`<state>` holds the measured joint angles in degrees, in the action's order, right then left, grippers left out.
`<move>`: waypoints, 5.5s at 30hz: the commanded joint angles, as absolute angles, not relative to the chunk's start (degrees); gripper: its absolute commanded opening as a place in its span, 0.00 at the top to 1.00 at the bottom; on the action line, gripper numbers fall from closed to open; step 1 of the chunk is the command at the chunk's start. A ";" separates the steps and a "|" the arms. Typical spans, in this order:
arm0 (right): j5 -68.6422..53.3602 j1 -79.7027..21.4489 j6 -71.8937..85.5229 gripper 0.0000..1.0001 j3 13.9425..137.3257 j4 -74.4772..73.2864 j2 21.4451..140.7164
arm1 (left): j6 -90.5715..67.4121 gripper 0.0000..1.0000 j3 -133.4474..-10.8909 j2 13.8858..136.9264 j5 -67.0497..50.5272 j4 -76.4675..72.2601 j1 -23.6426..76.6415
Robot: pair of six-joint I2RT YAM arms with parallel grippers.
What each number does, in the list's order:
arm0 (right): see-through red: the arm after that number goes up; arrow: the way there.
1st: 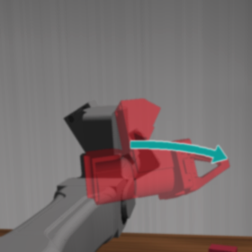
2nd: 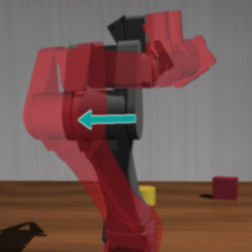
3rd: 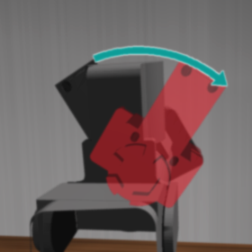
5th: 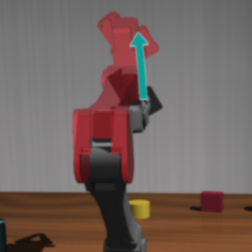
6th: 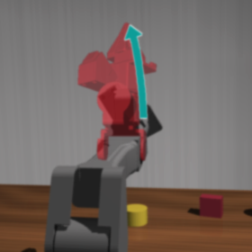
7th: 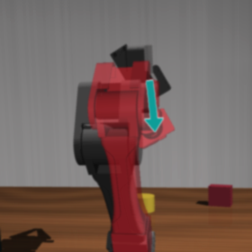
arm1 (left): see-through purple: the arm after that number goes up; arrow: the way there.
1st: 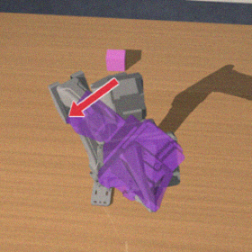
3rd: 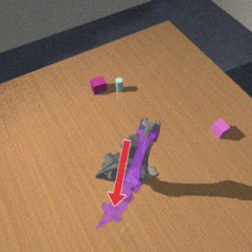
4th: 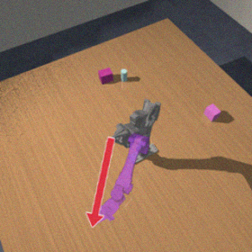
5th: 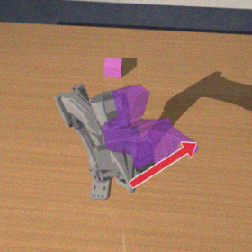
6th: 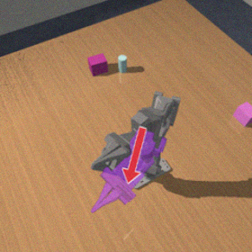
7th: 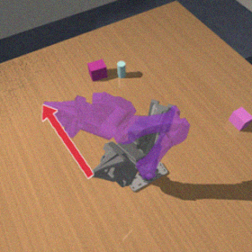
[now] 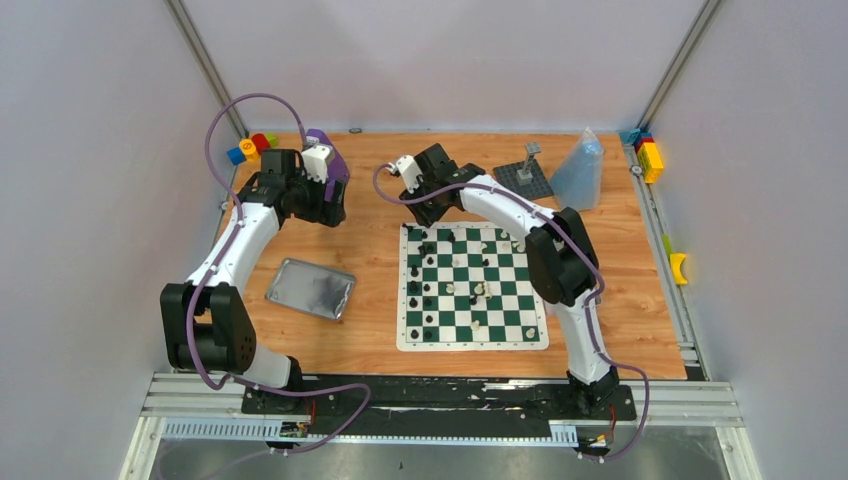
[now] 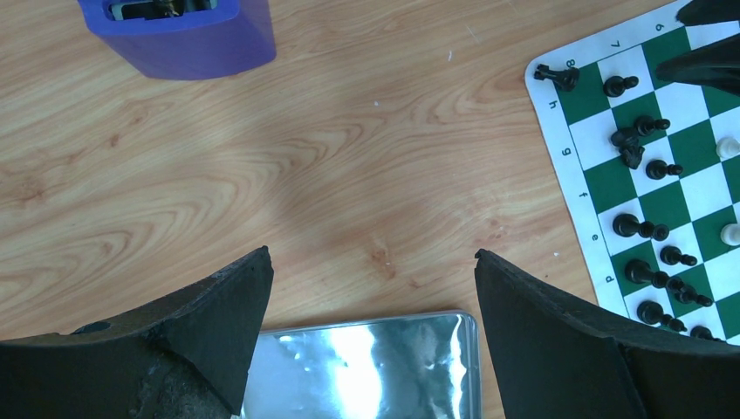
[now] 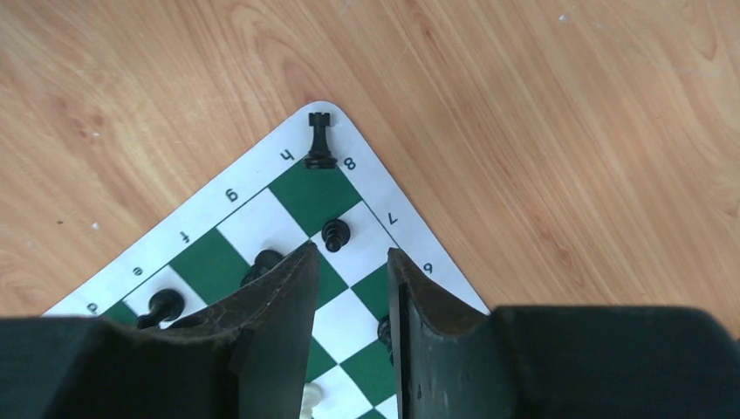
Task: Set up the chess pieces on the board
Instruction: Place the chess piece on the chessboard, then adjust the chess piece on the chessboard, then pick up the chess piece from the chessboard.
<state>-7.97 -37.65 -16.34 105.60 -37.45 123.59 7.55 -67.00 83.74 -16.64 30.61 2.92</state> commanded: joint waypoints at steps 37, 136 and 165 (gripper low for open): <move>-9.76 -37.27 -15.28 0.85 108.57 -37.38 130.44 | 7.77 0.07 -66.52 81.91 -17.60 28.83 2.63; -13.63 -30.51 -14.24 0.74 98.28 -37.97 122.23 | 8.04 0.06 -66.64 83.76 -18.34 29.09 2.58; -14.09 -41.18 -15.36 1.00 101.17 -39.99 116.50 | 6.56 0.06 -66.45 82.53 -14.75 28.40 1.82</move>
